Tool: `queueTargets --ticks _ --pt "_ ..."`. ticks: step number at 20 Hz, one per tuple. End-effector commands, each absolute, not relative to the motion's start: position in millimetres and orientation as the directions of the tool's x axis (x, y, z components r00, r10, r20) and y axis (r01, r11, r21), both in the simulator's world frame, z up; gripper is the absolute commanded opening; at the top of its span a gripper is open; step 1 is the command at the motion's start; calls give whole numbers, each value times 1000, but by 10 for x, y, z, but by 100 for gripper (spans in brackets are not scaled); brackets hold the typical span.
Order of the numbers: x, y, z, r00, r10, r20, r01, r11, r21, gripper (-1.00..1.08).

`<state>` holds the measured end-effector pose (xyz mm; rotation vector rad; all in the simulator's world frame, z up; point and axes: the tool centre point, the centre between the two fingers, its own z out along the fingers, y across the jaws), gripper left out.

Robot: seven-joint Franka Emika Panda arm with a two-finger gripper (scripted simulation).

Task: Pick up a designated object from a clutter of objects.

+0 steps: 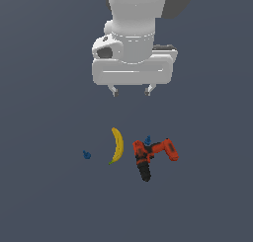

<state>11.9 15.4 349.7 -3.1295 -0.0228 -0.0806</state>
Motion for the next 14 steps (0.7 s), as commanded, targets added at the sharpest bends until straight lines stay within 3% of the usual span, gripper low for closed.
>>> queueTargets --ticks 1,14 --pt "119 154 3497 999 14 52 15 -1000 -11 100" --pt "159 123 3492 996 70 59 69 -997 17 100"
